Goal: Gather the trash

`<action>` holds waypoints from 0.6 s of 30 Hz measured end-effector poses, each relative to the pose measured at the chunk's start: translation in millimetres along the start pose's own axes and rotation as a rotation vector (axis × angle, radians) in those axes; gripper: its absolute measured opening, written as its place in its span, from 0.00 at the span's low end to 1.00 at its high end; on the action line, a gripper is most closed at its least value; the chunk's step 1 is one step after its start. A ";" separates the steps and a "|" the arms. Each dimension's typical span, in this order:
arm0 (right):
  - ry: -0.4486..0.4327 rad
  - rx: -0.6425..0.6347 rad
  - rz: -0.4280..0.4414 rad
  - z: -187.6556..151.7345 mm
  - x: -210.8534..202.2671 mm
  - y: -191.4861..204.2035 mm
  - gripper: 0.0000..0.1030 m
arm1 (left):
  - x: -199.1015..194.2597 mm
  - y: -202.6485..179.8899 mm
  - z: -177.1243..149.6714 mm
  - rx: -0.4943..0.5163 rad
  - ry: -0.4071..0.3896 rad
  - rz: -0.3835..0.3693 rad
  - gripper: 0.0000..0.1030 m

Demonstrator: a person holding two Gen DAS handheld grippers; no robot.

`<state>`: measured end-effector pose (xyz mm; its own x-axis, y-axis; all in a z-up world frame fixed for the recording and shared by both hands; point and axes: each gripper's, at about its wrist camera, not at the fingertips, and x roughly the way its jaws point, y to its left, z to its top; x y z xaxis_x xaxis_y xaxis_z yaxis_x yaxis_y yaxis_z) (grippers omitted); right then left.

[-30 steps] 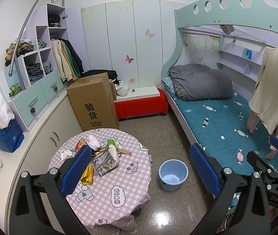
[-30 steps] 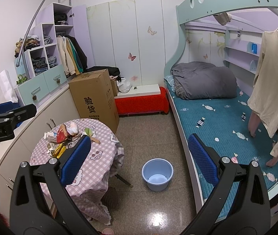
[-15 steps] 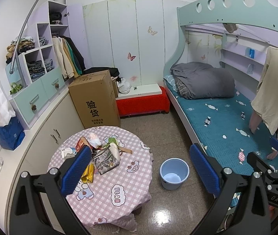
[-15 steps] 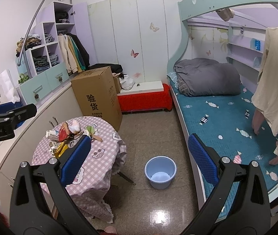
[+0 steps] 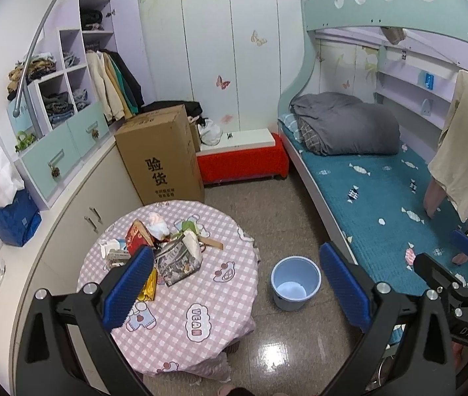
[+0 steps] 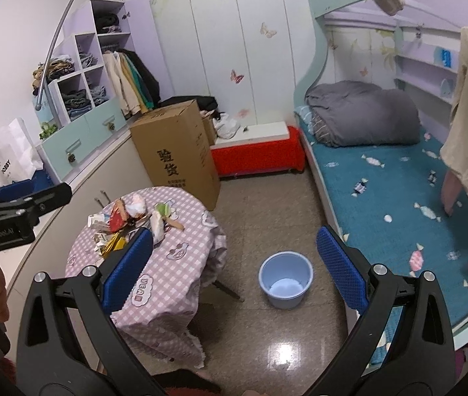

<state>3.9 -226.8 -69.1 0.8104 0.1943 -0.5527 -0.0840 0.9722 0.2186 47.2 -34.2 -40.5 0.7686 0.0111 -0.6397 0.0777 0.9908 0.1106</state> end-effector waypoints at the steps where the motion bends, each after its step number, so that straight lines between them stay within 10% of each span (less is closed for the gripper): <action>1: 0.008 -0.001 0.004 -0.1 2.8 1.7 0.94 | 4.4 2.2 -0.7 -0.006 0.014 -0.004 0.96; 18: 0.298 -0.002 0.098 -3.7 154.4 59.0 0.94 | 148.1 142.0 -47.0 -0.264 0.311 -0.004 0.96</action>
<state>121.9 -138.9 -144.5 0.5931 0.3168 -0.7402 -0.1552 0.9471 0.2810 142.1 114.5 -155.3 0.5366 0.0073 -0.8438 -0.1167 0.9910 -0.0657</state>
